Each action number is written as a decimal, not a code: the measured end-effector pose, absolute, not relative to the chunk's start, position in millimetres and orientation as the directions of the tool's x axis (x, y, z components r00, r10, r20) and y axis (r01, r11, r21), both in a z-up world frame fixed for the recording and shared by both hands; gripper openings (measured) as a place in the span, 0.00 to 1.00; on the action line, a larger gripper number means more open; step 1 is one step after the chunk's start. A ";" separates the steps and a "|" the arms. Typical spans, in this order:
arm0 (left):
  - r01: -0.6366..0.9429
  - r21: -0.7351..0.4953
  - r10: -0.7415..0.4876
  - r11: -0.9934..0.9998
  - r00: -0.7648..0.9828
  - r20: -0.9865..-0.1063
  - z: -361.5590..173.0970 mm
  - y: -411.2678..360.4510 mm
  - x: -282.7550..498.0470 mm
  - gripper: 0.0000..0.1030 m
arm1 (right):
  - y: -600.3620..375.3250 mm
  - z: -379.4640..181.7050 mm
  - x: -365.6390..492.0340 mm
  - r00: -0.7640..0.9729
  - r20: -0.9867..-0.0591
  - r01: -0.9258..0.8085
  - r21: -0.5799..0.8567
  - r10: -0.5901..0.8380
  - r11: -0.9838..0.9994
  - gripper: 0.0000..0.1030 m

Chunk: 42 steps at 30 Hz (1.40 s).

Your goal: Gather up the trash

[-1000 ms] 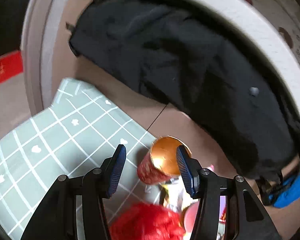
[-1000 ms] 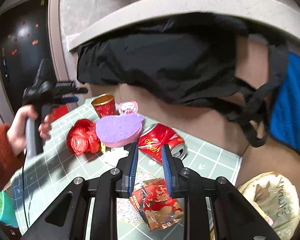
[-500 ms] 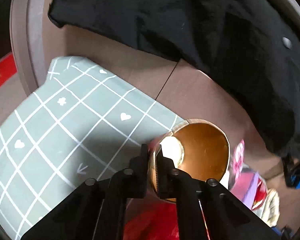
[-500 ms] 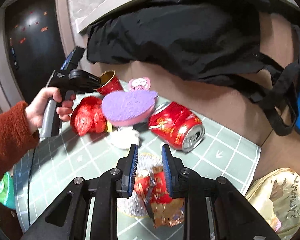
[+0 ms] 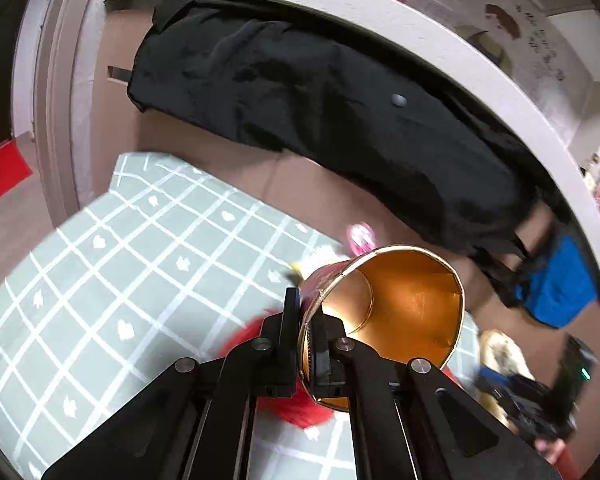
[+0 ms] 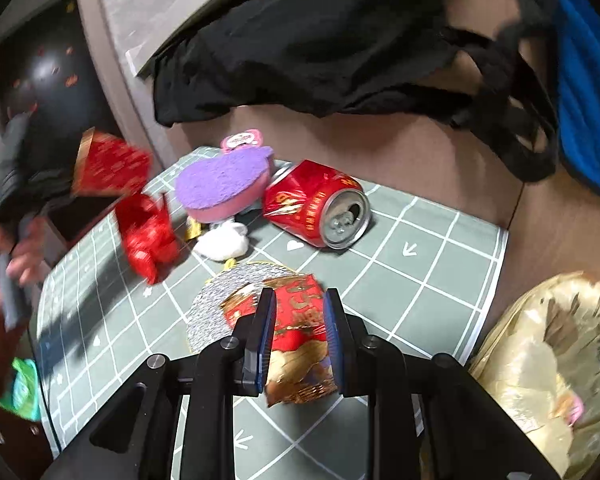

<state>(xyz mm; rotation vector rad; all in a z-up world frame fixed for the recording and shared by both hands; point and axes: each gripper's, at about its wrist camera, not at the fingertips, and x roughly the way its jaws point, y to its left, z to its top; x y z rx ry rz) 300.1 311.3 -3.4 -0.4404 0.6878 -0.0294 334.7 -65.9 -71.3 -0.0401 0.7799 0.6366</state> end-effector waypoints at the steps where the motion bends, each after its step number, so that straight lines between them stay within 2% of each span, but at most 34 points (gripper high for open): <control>1: -0.108 -0.409 -0.185 0.906 0.769 -0.612 -4.0 305.8 292.7 0.03 | -67.4 -73.9 337.3 0.528 -0.666 -0.544 0.212 0.527 0.812 0.23; 6: -0.083 -0.436 -0.231 0.896 0.752 -0.617 -10.5 284.4 263.4 0.03 | -68.3 -87.8 345.3 0.501 -0.672 -0.525 0.265 0.545 0.809 0.23; 10: -0.085 -0.396 -0.192 0.914 0.769 -0.609 -10.1 274.6 246.4 0.03 | -58.1 -86.2 330.4 0.512 -0.665 -0.579 0.199 0.543 0.791 0.23; 15: -0.083 -0.403 -0.203 0.911 0.761 -0.616 -9.9 273.8 243.5 0.03 | -42.2 -80.6 311.5 0.547 -0.677 -0.630 0.055 0.493 0.774 0.23; 18: -0.053 -0.387 -0.212 0.920 0.766 -0.607 -6.2 270.7 237.4 0.03 | -60.5 -75.1 324.7 0.556 -0.653 -0.590 0.125 0.513 0.798 0.25; 22: -0.057 -0.371 -0.189 0.927 0.783 -0.593 3.1 274.2 226.1 0.03 | -87.3 -90.7 359.8 0.474 -0.685 -0.506 0.302 0.553 0.808 0.28; 25: -0.075 -0.373 -0.172 0.925 0.791 -0.587 10.8 281.9 216.5 0.03 | -87.9 -99.7 362.3 0.453 -0.697 -0.496 0.322 0.557 0.806 0.28; 29: -0.108 -0.337 -0.114 0.935 0.809 -0.576 26.6 290.1 199.2 0.03 | -60.6 -100.8 338.2 0.422 -0.703 -0.579 0.276 0.572 0.767 0.28; 34: -0.154 -0.323 -0.058 0.934 0.825 -0.563 47.5 307.4 174.4 0.03 | -18.1 -101.5 302.4 0.453 -0.730 -0.675 0.094 0.512 0.731 0.30; 42: -0.191 -0.321 -0.018 0.927 0.836 -0.549 70.7 325.8 132.5 0.03 | 4.4 -107.3 279.4 0.518 -0.742 -0.682 -0.058 0.425 0.729 0.33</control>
